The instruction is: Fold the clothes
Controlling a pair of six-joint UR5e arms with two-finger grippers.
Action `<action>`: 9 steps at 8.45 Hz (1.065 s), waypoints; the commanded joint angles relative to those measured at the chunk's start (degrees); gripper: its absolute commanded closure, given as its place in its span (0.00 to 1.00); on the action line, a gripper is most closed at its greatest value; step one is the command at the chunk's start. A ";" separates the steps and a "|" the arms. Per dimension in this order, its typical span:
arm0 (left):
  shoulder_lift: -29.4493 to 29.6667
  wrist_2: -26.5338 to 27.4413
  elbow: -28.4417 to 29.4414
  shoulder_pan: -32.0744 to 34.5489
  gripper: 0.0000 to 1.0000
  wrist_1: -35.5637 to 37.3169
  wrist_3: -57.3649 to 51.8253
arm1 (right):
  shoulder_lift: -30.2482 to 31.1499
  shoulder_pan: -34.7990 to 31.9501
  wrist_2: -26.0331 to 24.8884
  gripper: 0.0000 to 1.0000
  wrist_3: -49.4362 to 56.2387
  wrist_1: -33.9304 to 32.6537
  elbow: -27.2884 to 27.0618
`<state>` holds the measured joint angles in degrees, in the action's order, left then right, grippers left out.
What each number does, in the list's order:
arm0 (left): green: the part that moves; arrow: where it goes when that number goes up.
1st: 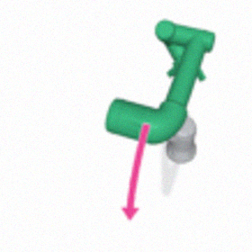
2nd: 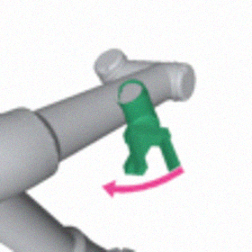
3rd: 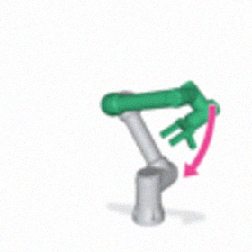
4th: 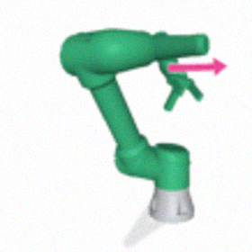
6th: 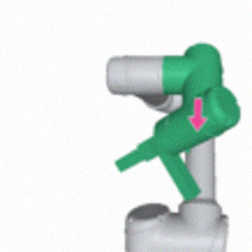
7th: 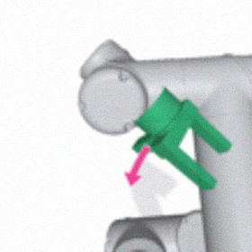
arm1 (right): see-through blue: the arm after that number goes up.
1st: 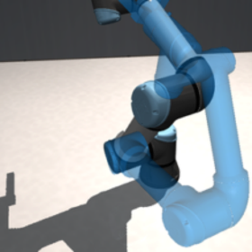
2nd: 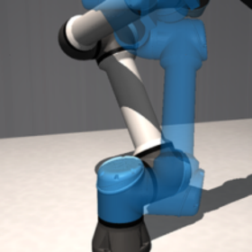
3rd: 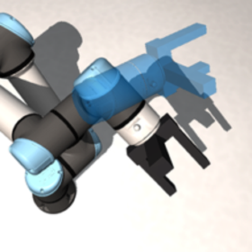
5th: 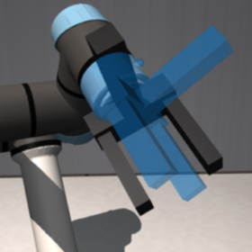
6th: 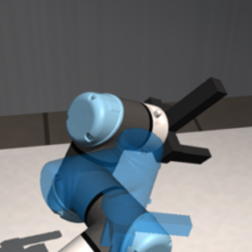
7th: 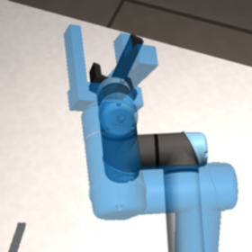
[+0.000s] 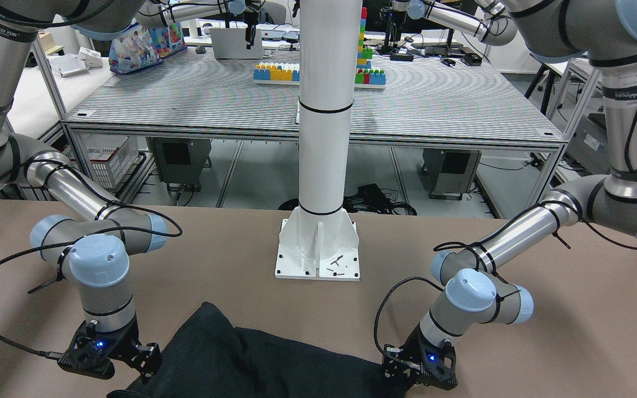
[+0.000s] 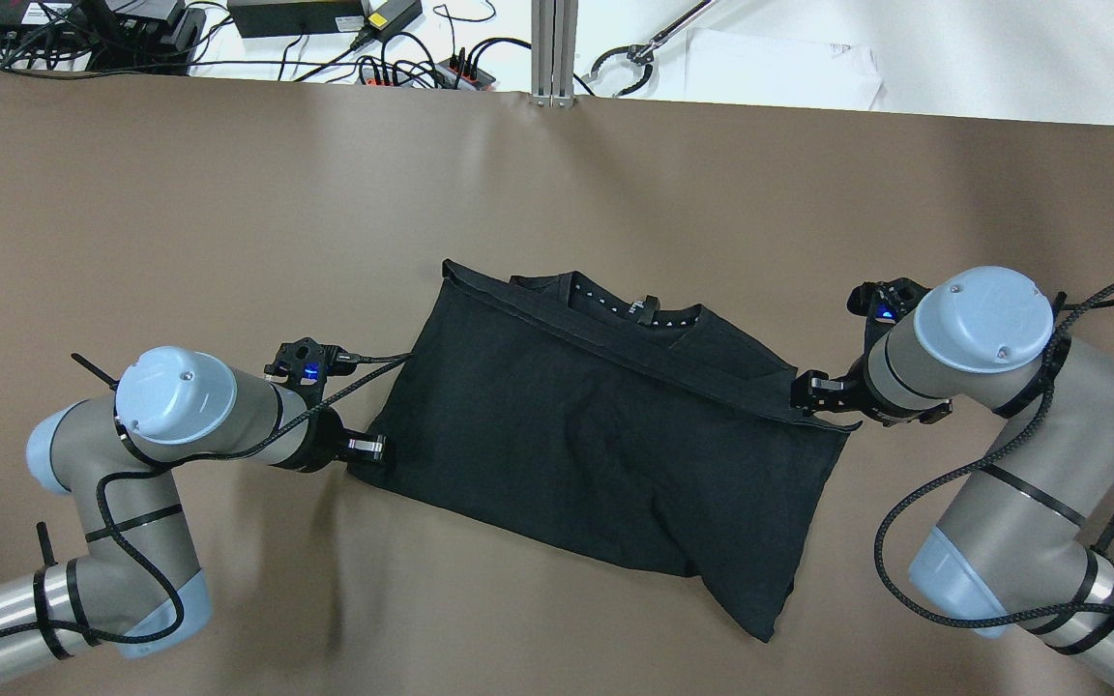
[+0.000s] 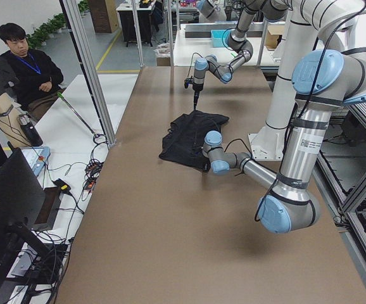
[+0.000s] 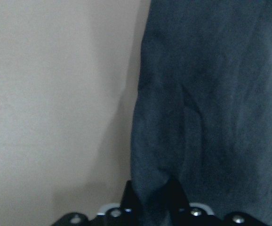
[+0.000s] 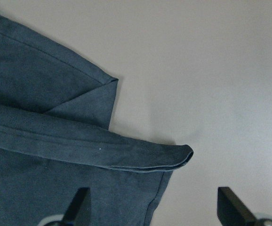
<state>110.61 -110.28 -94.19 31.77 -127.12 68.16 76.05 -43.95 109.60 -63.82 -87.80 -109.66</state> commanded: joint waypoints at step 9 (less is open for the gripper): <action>28.02 -1.08 33.56 19.88 1.00 1.09 -14.00 | -0.29 0.09 0.08 0.06 0.10 0.00 -0.29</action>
<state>126.57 -111.43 -74.54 46.75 -126.05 59.80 75.92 -43.86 109.69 -63.73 -87.80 -109.99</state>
